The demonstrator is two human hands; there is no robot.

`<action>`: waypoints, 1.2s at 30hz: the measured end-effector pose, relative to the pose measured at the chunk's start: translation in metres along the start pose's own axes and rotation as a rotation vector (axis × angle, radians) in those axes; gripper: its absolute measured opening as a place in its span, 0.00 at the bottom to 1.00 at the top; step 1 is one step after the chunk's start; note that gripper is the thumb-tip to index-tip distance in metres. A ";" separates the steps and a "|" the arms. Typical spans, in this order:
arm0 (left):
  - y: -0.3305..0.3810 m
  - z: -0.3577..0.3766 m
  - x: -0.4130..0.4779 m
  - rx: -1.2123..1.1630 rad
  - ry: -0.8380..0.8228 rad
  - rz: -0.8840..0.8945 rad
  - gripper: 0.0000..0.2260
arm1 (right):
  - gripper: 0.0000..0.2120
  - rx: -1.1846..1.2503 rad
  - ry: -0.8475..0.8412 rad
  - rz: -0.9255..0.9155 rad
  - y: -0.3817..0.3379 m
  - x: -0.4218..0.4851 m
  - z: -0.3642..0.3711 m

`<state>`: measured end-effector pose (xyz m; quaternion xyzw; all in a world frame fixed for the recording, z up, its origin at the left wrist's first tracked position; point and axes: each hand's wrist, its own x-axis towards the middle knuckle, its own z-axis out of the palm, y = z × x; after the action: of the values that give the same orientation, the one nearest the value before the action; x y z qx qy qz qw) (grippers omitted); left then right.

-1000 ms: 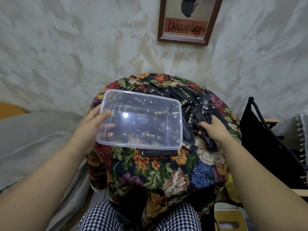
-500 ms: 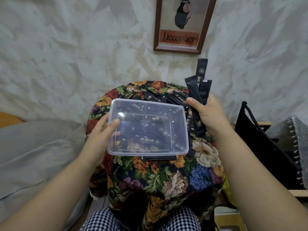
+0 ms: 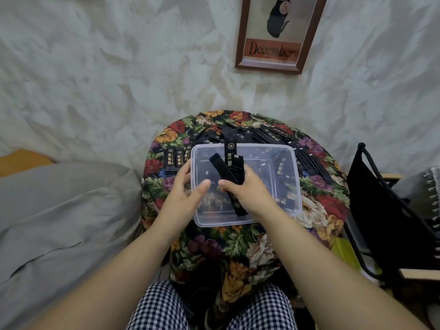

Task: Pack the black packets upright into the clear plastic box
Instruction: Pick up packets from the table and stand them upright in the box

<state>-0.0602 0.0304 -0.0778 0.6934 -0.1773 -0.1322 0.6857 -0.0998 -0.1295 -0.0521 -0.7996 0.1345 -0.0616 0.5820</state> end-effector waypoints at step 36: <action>-0.004 -0.008 -0.016 0.073 -0.015 -0.034 0.30 | 0.14 -0.629 -0.251 -0.022 -0.012 -0.005 -0.003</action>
<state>-0.0708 0.0444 -0.0829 0.7201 -0.1753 -0.1426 0.6561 -0.1036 -0.1275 -0.0396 -0.9427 0.0656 0.0753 0.3182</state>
